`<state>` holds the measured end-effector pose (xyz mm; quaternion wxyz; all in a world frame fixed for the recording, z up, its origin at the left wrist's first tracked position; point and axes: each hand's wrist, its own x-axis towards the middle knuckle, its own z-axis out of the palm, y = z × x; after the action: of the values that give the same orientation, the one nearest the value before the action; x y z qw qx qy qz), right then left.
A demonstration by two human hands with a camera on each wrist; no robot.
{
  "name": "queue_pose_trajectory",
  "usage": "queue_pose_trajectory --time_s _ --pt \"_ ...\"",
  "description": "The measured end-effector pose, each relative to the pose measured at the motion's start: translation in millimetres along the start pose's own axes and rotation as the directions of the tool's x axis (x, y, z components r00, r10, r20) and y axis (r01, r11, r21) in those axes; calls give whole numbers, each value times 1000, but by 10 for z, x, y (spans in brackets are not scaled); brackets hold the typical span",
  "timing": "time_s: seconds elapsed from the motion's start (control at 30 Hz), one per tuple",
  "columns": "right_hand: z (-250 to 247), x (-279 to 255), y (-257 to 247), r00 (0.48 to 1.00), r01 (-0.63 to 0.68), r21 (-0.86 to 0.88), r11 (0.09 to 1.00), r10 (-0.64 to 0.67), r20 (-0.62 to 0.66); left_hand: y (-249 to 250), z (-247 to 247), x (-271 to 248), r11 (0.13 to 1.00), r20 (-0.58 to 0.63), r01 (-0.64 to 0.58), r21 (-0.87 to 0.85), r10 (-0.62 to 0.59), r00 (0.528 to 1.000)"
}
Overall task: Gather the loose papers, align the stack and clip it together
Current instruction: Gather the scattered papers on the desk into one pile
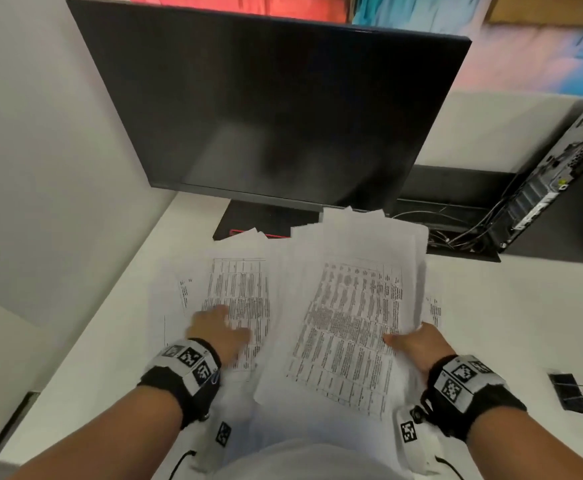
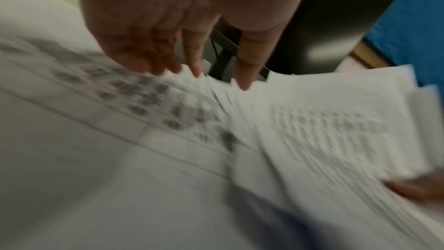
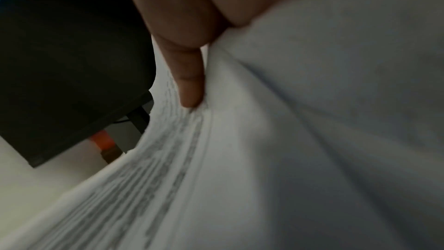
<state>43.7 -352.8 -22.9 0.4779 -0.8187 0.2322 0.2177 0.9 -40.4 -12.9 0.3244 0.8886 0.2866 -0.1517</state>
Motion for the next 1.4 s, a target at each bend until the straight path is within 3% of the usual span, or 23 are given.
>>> queue_pose_trajectory --time_s 0.1,0.2,0.33,0.43,0.5,0.63,0.73,0.8,0.9,0.97,1.03,1.1,1.17,1.3,1.4 --pt "10 99 89 999 10 -109 994 -16 -46 -176 -233 126 941 -215 303 151 -268 939" --pt "30 144 117 999 -2 -78 997 -1 -34 -279 -322 199 912 -216 403 76 -380 900" --pt "43 158 136 999 -22 -39 999 24 47 -325 -295 278 979 -93 157 -127 -170 981" --pt "28 150 131 998 -39 -41 998 41 49 -290 -190 228 973 8 40 -227 -40 999" --pt "-7 133 141 997 -39 -9 999 39 59 -257 -126 197 981 97 -15 -192 35 995" --pt "-48 20 133 988 -85 256 963 49 144 -192 4 100 973 296 -135 -187 187 937" --pt "-2 -16 83 985 -103 104 989 87 147 -61 150 -20 957 348 -215 -195 272 897" --pt "38 -17 33 988 -95 -43 995 99 117 15 227 -82 950 306 -256 -181 302 903" --pt "53 -21 1 990 -71 -221 973 95 100 59 240 -146 959 177 -182 -216 222 959" --pt "54 -8 18 990 -84 -275 958 112 89 49 149 -152 982 15 -99 -158 102 995" --pt "64 5 59 991 -91 -293 952 115 65 -30 43 -73 993 -143 87 -84 -99 985" --pt "74 34 111 991 -107 -301 948 125 43 -82 -20 3 953 -189 249 -172 -280 941" --pt "90 55 150 991 -121 -276 953 130 17 -78 -34 74 891 -153 286 -353 -357 922" --pt "81 42 131 994 -106 -197 975 111 15 -87 -22 146 797 35 348 -494 -382 924" --pt "51 59 145 993 -105 -215 971 113 25 -69 24 118 851 144 307 -426 -271 952"
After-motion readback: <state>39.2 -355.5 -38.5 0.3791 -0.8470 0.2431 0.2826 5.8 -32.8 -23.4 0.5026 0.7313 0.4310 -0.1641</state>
